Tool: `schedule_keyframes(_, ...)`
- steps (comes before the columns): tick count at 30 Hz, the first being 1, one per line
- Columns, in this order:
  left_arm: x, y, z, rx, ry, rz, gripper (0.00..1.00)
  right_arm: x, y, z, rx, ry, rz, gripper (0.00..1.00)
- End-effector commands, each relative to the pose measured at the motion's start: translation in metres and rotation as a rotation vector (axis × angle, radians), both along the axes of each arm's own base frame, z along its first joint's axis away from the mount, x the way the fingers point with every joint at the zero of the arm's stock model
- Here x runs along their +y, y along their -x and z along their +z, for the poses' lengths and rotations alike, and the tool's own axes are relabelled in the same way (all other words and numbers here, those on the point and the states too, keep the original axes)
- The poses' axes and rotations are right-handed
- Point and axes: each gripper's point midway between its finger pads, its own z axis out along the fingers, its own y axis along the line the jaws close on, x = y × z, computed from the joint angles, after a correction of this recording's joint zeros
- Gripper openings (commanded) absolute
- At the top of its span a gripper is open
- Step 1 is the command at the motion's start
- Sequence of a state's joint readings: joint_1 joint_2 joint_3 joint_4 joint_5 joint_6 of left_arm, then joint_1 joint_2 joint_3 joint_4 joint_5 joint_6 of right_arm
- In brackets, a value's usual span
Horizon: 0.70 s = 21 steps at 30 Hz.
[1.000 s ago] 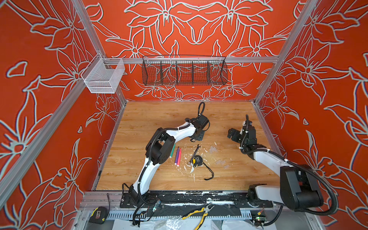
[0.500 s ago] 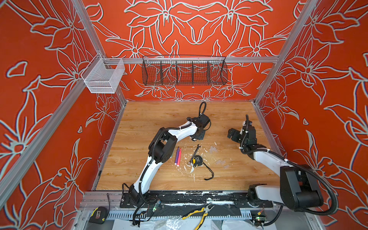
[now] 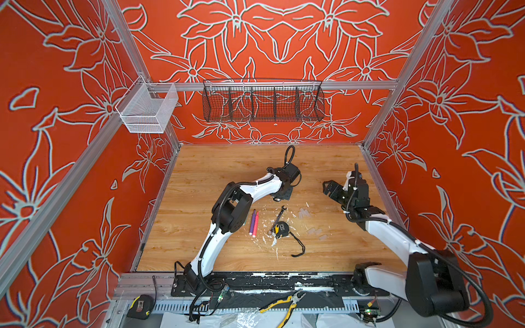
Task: Insert the pens into the pen caps
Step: 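Lift the blue highlighter upright with left gripper while right gripper approaches caps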
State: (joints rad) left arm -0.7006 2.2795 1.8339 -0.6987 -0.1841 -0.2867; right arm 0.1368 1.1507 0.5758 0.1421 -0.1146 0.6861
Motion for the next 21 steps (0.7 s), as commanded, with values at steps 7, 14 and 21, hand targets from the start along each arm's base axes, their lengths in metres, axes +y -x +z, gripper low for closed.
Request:
schedule_keyframes(7, -0.023, 0.044, 0.112, -0.252, 0.103, -0.099, 0.0, 0.065, 0.04, 0.056, -0.182, -0.302, 0.126, 0.92)
schedule_keyframes(14, -0.032, 0.076, 0.15, -0.326, 0.244, -0.174, 0.0, 0.085, 0.053, 0.067, -0.235, -0.427, 0.167, 0.82)
schedule_keyframes(21, -0.04, 0.098, 0.167, -0.39, 0.32, -0.243, 0.0, 0.107, 0.052, 0.07, -0.233, -0.491, 0.234, 0.77)
